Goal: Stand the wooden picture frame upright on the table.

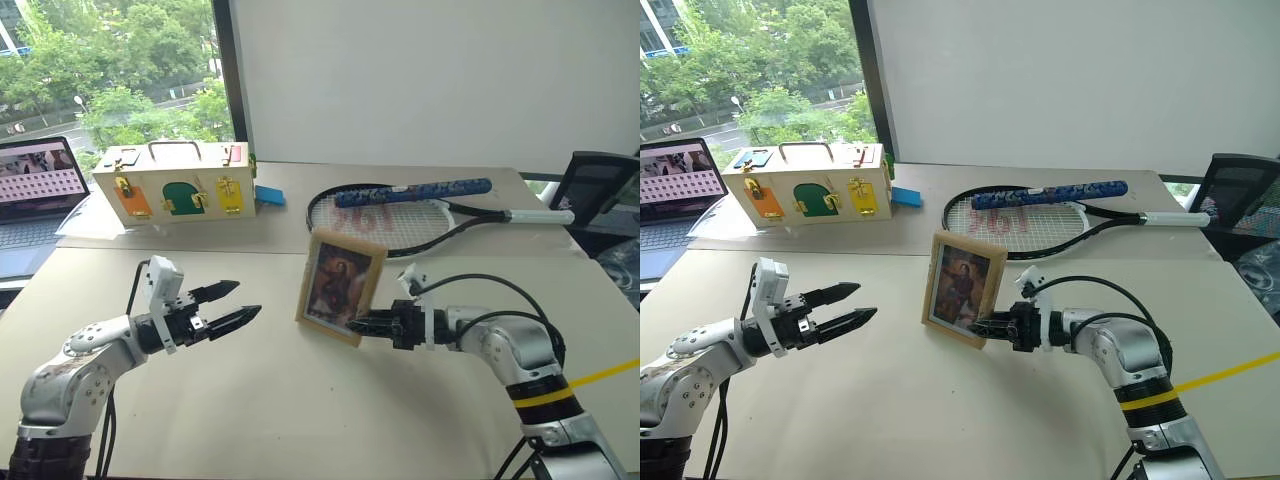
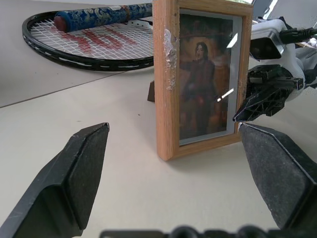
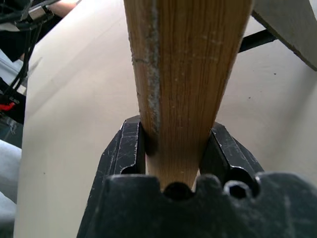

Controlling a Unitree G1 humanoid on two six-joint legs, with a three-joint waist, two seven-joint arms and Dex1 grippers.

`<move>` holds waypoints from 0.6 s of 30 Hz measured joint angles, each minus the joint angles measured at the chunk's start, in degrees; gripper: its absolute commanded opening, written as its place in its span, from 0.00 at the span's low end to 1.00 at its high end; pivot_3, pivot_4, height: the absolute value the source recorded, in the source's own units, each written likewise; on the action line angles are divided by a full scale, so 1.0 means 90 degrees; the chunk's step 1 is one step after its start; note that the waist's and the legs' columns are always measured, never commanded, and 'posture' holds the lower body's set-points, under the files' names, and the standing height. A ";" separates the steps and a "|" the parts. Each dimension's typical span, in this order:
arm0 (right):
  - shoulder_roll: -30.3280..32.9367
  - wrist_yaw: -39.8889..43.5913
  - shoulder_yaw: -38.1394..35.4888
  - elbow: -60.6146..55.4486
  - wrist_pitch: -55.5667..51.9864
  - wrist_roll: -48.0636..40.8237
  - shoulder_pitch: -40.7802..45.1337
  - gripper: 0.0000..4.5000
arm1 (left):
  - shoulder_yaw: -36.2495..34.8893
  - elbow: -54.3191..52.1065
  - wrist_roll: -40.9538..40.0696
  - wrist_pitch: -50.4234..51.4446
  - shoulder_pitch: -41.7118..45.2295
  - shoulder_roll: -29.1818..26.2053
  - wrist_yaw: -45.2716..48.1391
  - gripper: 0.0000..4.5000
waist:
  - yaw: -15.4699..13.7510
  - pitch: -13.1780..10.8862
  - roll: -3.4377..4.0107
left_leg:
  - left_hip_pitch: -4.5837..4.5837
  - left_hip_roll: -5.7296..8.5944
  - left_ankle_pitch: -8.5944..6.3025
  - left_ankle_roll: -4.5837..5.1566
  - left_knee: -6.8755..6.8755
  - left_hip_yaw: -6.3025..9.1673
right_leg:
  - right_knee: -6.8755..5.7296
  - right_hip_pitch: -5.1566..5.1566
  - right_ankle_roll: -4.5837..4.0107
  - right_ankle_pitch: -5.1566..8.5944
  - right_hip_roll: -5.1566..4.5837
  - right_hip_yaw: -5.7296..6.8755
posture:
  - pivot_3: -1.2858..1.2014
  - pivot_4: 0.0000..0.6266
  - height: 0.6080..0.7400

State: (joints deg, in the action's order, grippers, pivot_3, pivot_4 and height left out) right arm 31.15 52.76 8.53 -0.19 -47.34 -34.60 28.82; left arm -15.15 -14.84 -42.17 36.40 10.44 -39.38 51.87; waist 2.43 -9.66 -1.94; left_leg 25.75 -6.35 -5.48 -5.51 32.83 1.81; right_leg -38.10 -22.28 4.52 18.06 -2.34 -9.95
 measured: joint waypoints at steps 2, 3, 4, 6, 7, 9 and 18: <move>-0.0001 0.0050 0.0062 -0.0024 0.0164 0.0122 -0.0047 0.27 | 0.0044 0.0003 0.0019 -0.0024 0.0036 0.0000 0.0016 1.00 | 0.0005 0.0000 0.0000 | 0.0000 0.0000 0.0000 0.0000 0.0000 0.0000 | 0.0000 0.0000 0.0000 0.0000 0.0000 0.0000 | 0.52 0.24 0.99; -0.0001 0.0087 0.0099 -0.0031 0.0256 0.0204 -0.0064 0.27 | 0.0065 0.0006 0.0035 -0.0028 0.0066 0.0000 0.0023 1.00 | 0.0010 0.0000 0.0000 | 0.0000 0.0000 0.0000 0.0000 0.0000 0.0000 | 0.0000 0.0000 0.0000 0.0000 0.0000 0.0000 | 0.52 0.24 0.99; -0.0002 0.0098 0.0114 -0.0031 0.0308 0.0229 -0.0073 0.27 | 0.0072 0.0008 0.0045 -0.0029 0.0088 0.0000 0.0029 1.00 | 0.0014 0.0000 0.0000 | -0.0001 0.0000 0.0000 0.0000 0.0000 0.0000 | 0.0000 0.0000 0.0000 0.0000 0.0000 0.0000 | 0.52 0.24 0.99; -0.0033 0.0083 0.0105 -0.0031 0.0389 0.0278 -0.0114 0.38 | 0.0083 0.0022 0.0063 -0.0033 0.0138 0.0000 0.0041 1.00 | 0.0020 0.0000 0.0000 | -0.0001 0.0000 0.0000 0.0000 0.0000 0.0000 | 0.0000 0.0000 0.0000 0.0000 0.0000 0.0000 | 0.52 0.24 0.99; -0.0081 0.0061 0.0070 -0.0033 0.0442 0.0298 -0.0163 0.49 | 0.0089 0.0038 0.0067 -0.0037 0.0164 0.0000 0.0047 1.00 | 0.0022 0.0000 0.0000 | -0.0001 0.0000 0.0000 0.0000 0.0000 0.0000 | 0.0000 0.0001 0.0000 0.0000 0.0000 0.0000 | 0.52 0.24 0.99; -0.0132 -0.0020 0.0071 -0.0030 0.0453 0.0359 -0.0282 0.62 | 0.0116 0.0061 0.0081 -0.0041 0.0209 0.0000 0.0053 1.00 | 0.0014 0.0000 0.0000 | 0.0000 0.0000 0.0000 0.0000 0.0000 0.0000 | 0.0000 0.0000 0.0000 0.0000 0.0000 0.0000 | 0.52 0.24 0.99; 0.0660 0.0146 -0.0971 -0.0072 0.0221 0.0027 -0.0618 0.99 | 0.0115 0.0229 0.0331 -0.0106 0.0191 -0.0001 -0.0163 1.00 | -0.0034 -0.0001 -0.0001 | 0.0008 0.0000 0.0000 0.0000 0.0003 0.0000 | 0.0005 -0.0002 0.0000 0.0000 0.0000 0.0000 | 0.52 0.24 0.99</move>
State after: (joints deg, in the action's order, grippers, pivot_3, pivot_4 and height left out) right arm 37.10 54.08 -0.21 -0.83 -45.35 -34.35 23.26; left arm -14.11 -12.78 -39.20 35.44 12.16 -39.39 50.41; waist 2.12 -9.67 -1.95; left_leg 25.82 -6.35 -5.48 -5.51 32.86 1.81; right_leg -38.06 -22.30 4.52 18.06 -2.34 -9.95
